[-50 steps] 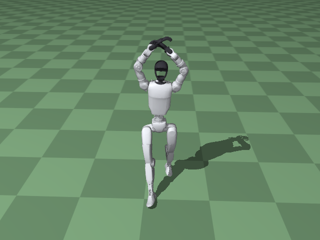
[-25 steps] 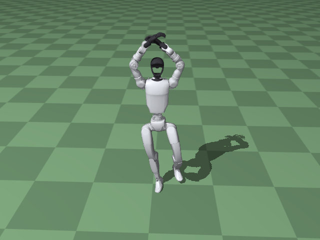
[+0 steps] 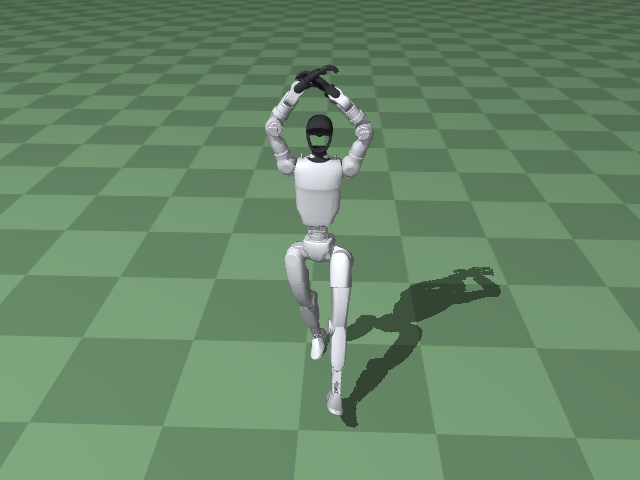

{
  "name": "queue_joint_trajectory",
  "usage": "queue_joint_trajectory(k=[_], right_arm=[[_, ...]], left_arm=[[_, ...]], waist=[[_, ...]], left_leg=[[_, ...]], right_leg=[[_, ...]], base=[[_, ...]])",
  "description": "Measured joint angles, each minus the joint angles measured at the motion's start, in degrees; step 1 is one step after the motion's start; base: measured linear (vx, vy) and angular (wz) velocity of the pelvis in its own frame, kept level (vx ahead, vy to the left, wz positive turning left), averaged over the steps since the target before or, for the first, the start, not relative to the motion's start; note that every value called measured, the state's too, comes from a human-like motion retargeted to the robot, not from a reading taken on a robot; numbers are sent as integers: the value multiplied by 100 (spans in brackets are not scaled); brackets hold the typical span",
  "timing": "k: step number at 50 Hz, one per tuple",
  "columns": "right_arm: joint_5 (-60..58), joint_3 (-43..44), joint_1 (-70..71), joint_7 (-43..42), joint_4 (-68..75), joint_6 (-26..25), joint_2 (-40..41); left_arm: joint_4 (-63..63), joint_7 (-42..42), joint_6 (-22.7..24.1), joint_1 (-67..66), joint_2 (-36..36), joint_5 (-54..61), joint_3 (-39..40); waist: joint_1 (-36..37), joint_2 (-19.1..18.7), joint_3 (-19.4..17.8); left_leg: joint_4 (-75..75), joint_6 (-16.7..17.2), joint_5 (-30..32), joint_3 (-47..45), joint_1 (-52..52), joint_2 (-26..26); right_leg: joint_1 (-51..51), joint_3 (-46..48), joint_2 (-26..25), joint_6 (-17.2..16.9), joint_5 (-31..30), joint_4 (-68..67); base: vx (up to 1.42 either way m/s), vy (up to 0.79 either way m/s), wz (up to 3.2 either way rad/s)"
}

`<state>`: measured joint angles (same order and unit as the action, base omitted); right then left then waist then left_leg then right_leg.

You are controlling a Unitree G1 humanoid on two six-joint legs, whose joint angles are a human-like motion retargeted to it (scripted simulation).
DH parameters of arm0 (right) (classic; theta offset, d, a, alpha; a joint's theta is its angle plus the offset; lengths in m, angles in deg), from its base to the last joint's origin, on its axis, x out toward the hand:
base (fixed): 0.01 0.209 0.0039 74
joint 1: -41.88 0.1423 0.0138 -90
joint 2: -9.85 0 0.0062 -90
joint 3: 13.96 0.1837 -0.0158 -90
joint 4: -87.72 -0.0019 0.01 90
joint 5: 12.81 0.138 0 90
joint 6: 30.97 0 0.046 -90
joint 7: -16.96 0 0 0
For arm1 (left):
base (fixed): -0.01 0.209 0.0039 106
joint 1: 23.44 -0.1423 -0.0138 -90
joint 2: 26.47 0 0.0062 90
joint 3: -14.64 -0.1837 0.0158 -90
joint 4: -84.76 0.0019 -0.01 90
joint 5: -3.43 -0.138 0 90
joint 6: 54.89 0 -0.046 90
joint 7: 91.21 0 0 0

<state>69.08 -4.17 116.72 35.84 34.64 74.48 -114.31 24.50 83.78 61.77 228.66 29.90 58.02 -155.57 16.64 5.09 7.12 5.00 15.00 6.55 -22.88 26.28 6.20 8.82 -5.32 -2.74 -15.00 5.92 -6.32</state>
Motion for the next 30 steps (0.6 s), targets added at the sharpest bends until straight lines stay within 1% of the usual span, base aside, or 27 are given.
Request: queue_joint_trajectory(k=[6,10,13,15,17,20,22,23,25,28,30], right_arm=[[37,0,6,13,-17,-56,-28],[6,0,-24,88,-66,-169,-88],[-88,0,-31,163,-115,-248,-105],[-205,0,-15,168,-133,-268,-75],[-434,0,18,82,-134,-218,8],[-826,0,108,-153,-101,-68,160],[-1018,11,152,-352,-106,35,237],[-1068,13,181,-423,-100,67,266],[-1082,11,175,-502,-115,87,280],[-1014,2,36,-471,-170,33,183],[-1004,0,-36,-430,-172,-10,151]], left_arm=[[24,-125,-107,86,44,114,0],[-23,-198,-141,27,39,232,0],[-71,-253,-99,-39,-17,306,0],[-90,-261,-55,-74,-73,357,0],[-84,-227,-3,-79,-142,349,0],[-15,-111,41,-3,-197,201,0],[23,12,36,69,-214,68,0],[36,58,27,93,-210,30,0],[42,118,-16,87,-217,39,0],[1,71,-102,-49,-229,137,0],[-16,29,-123,-156,-225,192,0]], waist=[[-12,52,143],[-141,119,320],[-351,170,452],[-486,192,525],[-546,163,518],[-528,50,442],[-457,12,386],[-430,15,362],[-469,73,289],[-597,105,193],[-724,109,124]], left_leg=[[0,0,-166,-334,-714,101],[0,0,-119,-802,-1301,147],[0,0,-143,-800,-1483,27],[0,0,-270,-658,-1618,-54],[0,0,-439,-518,-1864,-62],[0,0,-652,-406,-2251,91],[0,-3,-789,-432,-2439,163],[0,-4,-873,-453,-2516,141],[-50,-109,-1078,-398,-2643,-118],[-239,-100,-1322,-234,-2793,-189],[-347,-94,-1446,-69,-2876,-237]], right_leg=[[224,-292,98,0,83,-188],[383,-424,131,0,-61,-365],[456,-323,141,0,-504,-600],[454,-221,133,0,-997,-836],[382,-121,81,0,-1573,-1254],[-38,93,-69,0,-2384,-2284],[-590,334,-15,0,-2504,-3192],[-883,455,101,0,-2380,-3610],[-1371,717,558,2,-1790,-4264],[-1772,1529,1039,493,-796,-4345],[-1911,1954,1178,633,-363,-3936]], base=[[49,17,-44],[57,20,-20],[58,28,36],[60,27,51],[59,24,38],[52,17,10],[45,19,-15],[43,32,-1],[41,40,31],[36,21,57],[34,13,81]])
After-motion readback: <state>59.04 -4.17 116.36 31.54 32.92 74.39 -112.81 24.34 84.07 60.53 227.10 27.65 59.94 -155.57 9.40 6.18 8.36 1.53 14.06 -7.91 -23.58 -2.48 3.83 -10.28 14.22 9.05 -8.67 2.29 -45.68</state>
